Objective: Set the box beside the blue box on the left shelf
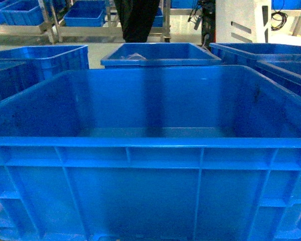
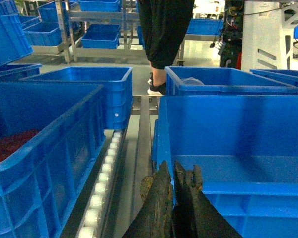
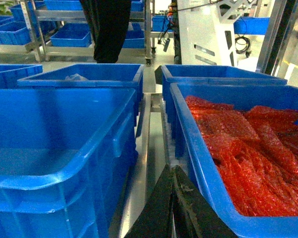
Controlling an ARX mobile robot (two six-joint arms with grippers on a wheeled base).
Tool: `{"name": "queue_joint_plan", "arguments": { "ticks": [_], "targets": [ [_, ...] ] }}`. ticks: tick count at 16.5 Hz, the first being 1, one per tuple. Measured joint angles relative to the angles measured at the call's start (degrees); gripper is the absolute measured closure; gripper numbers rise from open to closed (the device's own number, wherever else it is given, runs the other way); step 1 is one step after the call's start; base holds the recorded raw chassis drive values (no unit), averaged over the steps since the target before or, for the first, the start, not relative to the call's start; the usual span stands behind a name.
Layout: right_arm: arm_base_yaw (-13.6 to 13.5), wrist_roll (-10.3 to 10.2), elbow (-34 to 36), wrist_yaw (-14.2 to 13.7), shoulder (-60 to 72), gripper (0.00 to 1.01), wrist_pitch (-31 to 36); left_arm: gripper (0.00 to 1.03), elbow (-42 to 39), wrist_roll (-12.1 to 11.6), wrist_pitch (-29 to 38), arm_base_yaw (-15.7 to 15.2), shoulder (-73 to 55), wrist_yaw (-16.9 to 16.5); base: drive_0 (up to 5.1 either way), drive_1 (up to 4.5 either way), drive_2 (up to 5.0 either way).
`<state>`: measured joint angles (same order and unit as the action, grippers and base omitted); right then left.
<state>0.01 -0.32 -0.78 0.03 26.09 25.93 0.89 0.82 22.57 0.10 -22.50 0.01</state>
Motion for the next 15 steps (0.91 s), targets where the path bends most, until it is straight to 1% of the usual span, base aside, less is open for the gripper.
{"name": "queue_joint_plan", "arguments": {
  "ticks": [3, 6, 13, 14, 15],
  "targets": [
    [0.0, 0.0, 0.0, 0.0, -2.2, 1.0, -1.9, 1.01, 0.0, 0.0, -2.2, 0.0, 2.1, 0.0, 0.0, 0.0, 0.0],
    [0.0, 0.0, 0.0, 0.0, -7.8, 1.0, -7.5, 1.01, 0.0, 0.0, -6.7, 0.0, 6.7, 0.0, 0.0, 0.0, 0.0],
    [0.0, 0.0, 0.0, 0.0, -14.4, 1.0, -14.3, 1.01, 0.0, 0.0, -12.7, 0.0, 12.6, 0.0, 0.0, 0.0, 0.0],
    [0.0, 0.0, 0.0, 0.0, -15.3, 1.0, -15.0, 1.01, 0.0, 0.0, -15.6, 0.0, 14.7, 0.0, 0.0, 0.0, 0.0],
    [0.0, 0.0, 0.0, 0.0, -16.1, 1.0, -16.0, 1.01, 0.0, 0.0, -23.1, 0.0, 19.9, 0.0, 0.0, 0.0, 0.0]
  ]
}}
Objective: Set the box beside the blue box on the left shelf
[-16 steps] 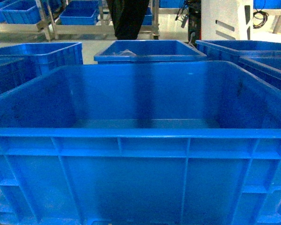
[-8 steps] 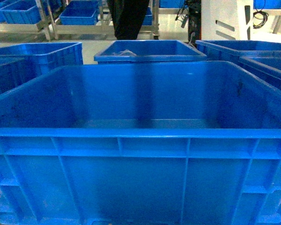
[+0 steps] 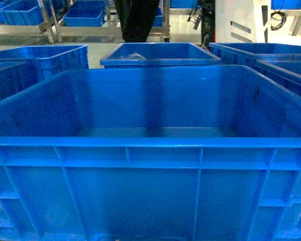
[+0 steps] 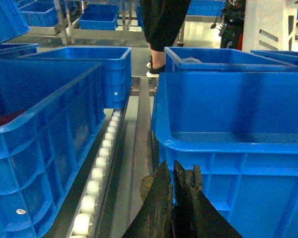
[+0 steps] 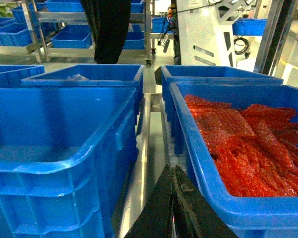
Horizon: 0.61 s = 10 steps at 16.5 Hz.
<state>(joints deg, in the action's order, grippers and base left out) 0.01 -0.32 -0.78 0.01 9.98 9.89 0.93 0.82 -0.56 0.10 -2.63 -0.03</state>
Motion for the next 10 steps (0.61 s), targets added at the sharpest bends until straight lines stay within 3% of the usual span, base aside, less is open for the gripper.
{"name": "queue_joint_plan", "arguments": {
  "ticks": [2, 3, 4, 8, 10],
  "targets": [
    [0.0, 0.0, 0.0, 0.0, -0.5, 1.0, -0.8, 1.01, 0.0, 0.0, 0.0, 0.0, 2.0, 0.2, 0.0, 0.0, 0.0],
    [0.0, 0.0, 0.0, 0.3, -5.6, 1.0, -8.6, 1.01, 0.2, 0.0, 1.2, 0.0, 2.0, 0.2, 0.0, 0.0, 0.0],
    [0.0, 0.0, 0.0, -0.1, -9.8, 1.0, -10.2, 1.01, 0.0, -0.1, -0.3, 0.0, 2.0, 0.0, 0.0, 0.0, 0.0],
    [0.0, 0.0, 0.0, 0.0, -9.7, 1.0, -10.4, 1.01, 0.0, -0.2, 0.3, 0.0, 2.0, 0.0, 0.0, 0.0, 0.0],
    [0.0, 0.0, 0.0, 0.0, -9.7, 0.8, -10.2, 0.81, 0.0, -0.2, 0.3, 0.0, 2.0, 0.0, 0.0, 0.0, 0.0]
  ]
}}
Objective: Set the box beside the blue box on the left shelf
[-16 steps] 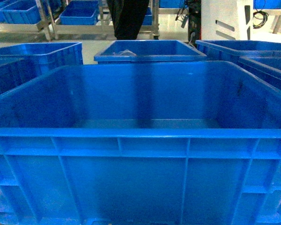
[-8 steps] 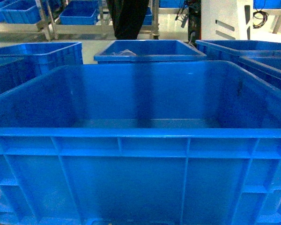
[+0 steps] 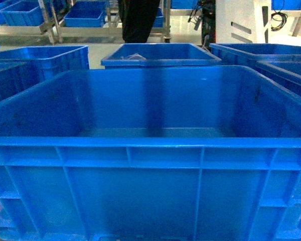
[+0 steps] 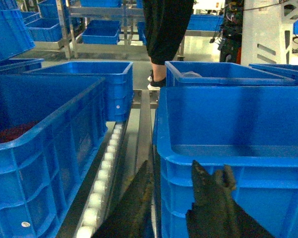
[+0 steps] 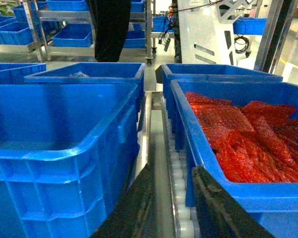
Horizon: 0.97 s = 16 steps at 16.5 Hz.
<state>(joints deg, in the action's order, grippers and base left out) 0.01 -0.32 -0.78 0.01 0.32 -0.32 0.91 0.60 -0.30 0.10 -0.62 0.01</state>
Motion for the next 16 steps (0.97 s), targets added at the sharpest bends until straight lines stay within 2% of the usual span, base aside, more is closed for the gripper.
{"name": "queue_joint_plan", "arguments": {
  "ticks": [6, 16],
  "targets": [
    [0.0, 0.0, 0.0, 0.0, 0.0, 0.03, 0.0, 0.06, 0.0, 0.0, 0.0, 0.0, 0.0, 0.0, 0.0, 0.0, 0.0],
    [0.0, 0.0, 0.0, 0.0, 0.0, 0.03, 0.0, 0.05, 0.0, 0.0, 0.0, 0.0, 0.0, 0.0, 0.0, 0.0, 0.0]
  ]
}}
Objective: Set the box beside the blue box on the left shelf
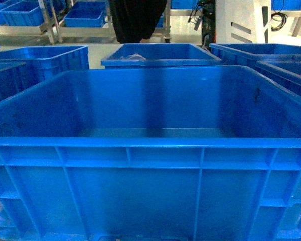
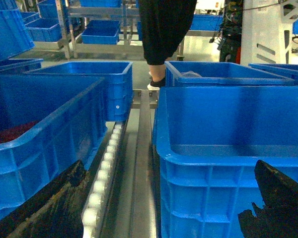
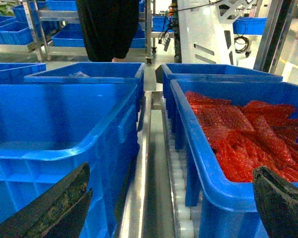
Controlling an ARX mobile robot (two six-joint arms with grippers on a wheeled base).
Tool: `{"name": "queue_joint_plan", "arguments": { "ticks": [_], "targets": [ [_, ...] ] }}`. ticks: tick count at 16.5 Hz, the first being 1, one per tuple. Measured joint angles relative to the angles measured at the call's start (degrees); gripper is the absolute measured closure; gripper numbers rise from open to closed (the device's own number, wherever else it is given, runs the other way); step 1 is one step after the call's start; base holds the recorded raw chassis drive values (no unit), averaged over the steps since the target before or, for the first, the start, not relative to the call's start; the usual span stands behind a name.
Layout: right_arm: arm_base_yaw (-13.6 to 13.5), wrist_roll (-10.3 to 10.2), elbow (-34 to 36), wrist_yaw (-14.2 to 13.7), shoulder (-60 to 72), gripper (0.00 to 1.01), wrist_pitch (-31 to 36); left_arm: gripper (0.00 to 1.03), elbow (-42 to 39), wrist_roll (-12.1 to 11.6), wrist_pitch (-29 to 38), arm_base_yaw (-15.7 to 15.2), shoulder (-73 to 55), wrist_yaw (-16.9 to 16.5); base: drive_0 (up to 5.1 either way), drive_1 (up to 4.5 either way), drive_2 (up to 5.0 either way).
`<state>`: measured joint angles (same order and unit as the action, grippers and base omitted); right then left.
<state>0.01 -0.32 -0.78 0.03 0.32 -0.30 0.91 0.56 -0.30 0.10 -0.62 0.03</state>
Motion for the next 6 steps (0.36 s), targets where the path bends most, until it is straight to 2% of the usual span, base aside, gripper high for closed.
{"name": "queue_joint_plan", "arguments": {
  "ticks": [6],
  "targets": [
    [0.0, 0.0, 0.0, 0.0, 0.0, 0.03, 0.0, 0.05, 0.0, 0.0, 0.0, 0.0, 0.0, 0.0, 0.0, 0.0, 0.0]
  ]
}}
